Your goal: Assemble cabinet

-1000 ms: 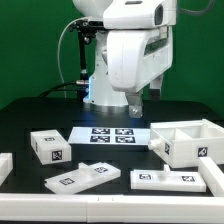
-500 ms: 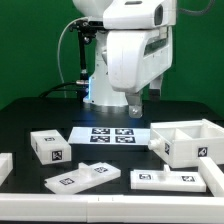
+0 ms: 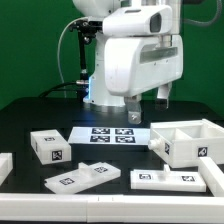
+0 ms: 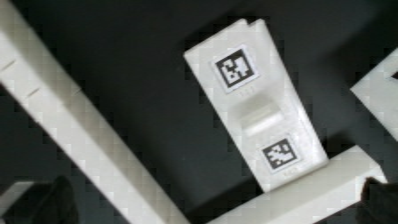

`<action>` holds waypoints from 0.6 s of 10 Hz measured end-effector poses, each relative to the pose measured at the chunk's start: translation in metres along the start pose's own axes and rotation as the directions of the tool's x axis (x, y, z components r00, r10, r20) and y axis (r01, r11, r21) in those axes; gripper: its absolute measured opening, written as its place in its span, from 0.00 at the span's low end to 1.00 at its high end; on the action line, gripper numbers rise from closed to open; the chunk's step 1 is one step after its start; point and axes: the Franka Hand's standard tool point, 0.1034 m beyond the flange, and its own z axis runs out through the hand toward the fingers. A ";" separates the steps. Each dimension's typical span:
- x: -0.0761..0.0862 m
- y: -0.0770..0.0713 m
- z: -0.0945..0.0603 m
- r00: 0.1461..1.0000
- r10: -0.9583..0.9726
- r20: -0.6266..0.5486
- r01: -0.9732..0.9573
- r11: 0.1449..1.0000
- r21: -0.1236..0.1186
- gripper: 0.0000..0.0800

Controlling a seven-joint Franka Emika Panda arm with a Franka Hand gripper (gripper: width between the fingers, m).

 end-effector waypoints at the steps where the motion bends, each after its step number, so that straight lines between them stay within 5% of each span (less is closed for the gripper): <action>1: 0.001 0.004 -0.001 1.000 0.003 -0.002 -0.003 1.000 -0.005 1.00; 4: -0.001 0.003 0.001 1.000 0.003 0.000 -0.003 1.000 -0.001 1.00; 6: -0.041 0.020 0.022 0.997 0.081 0.014 -0.081 0.996 0.031 1.00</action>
Offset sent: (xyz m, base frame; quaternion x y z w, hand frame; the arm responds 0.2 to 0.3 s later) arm 0.0000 0.0000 0.0000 0.0000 0.0000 0.0000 1.0000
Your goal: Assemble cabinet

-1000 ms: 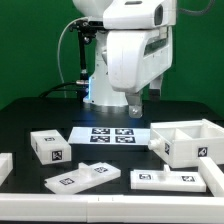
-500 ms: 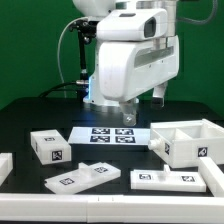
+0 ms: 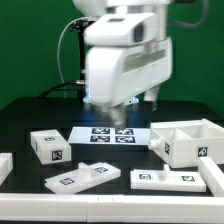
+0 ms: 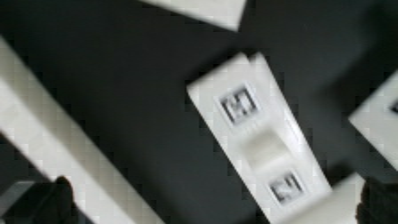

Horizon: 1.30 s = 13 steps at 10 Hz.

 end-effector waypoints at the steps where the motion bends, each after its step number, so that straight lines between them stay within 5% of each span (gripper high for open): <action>1: -0.008 0.009 0.007 1.000 0.003 0.007 -0.003 1.000 0.012 1.00; 5: -0.006 0.009 0.010 1.000 0.015 -0.001 -0.015 1.000 0.008 1.00; 7: -0.027 0.025 0.037 0.997 0.074 -0.028 -0.074 0.997 -0.033 1.00; 10: -0.056 0.032 0.065 0.996 0.080 -0.029 -0.081 0.997 -0.008 1.00; 13: -0.053 0.029 0.073 0.996 0.085 -0.030 -0.085 0.996 -0.007 1.00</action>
Offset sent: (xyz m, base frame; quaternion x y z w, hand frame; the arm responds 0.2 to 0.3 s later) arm 0.0000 0.0000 0.0000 0.0000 0.0000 0.0000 1.0000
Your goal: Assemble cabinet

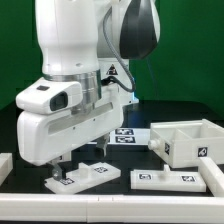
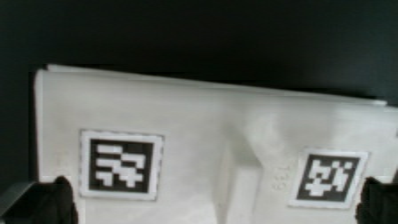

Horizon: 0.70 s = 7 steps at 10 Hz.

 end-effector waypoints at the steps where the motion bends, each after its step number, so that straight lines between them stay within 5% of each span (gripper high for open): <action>1: -0.001 0.000 0.000 1.000 0.000 0.000 0.000 1.000 0.000 0.85; 2: -0.001 0.001 0.000 1.000 0.000 0.001 0.000 1.000 0.000 0.85; 3: -0.001 0.001 0.000 1.000 0.000 0.001 0.000 1.000 0.000 0.63; 4: -0.001 0.001 0.000 1.000 0.000 0.001 0.000 1.000 0.000 0.63; 6: -0.001 0.001 0.000 1.000 0.000 0.001 0.000 1.000 0.000 0.17; 7: -0.001 0.001 0.000 1.000 0.000 0.001 0.000 1.000 0.000 0.17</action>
Offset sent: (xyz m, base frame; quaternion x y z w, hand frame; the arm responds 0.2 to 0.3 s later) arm 0.0000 0.0000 0.0000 0.0000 0.0000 0.0000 1.0000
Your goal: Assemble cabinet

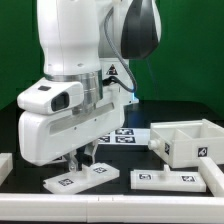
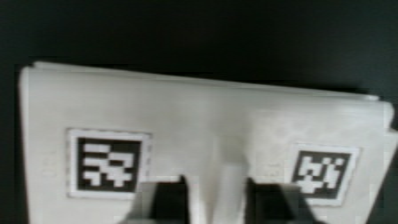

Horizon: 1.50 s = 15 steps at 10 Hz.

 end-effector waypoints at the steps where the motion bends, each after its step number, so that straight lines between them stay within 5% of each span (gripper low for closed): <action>1: 0.000 0.000 0.000 1.000 0.000 0.000 0.000 1.000 0.000 0.07; 4: -0.003 -0.009 -0.005 0.995 -0.095 0.001 0.095 0.995 -0.015 0.07; 7: -0.016 -0.030 -0.035 0.984 -0.178 -0.002 0.178 0.983 -0.051 0.07; 11: -0.017 -0.029 -0.027 0.984 -0.176 0.002 0.176 0.984 -0.040 0.07; 13: -0.022 -0.051 -0.037 0.933 -0.359 0.033 0.360 0.932 -0.045 0.07; 15: -0.032 -0.058 -0.035 0.923 -0.384 0.038 0.384 0.923 -0.009 0.07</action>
Offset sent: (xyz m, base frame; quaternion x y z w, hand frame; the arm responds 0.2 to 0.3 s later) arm -0.0275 0.0146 0.0141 -0.0311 0.0100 -0.1237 0.9918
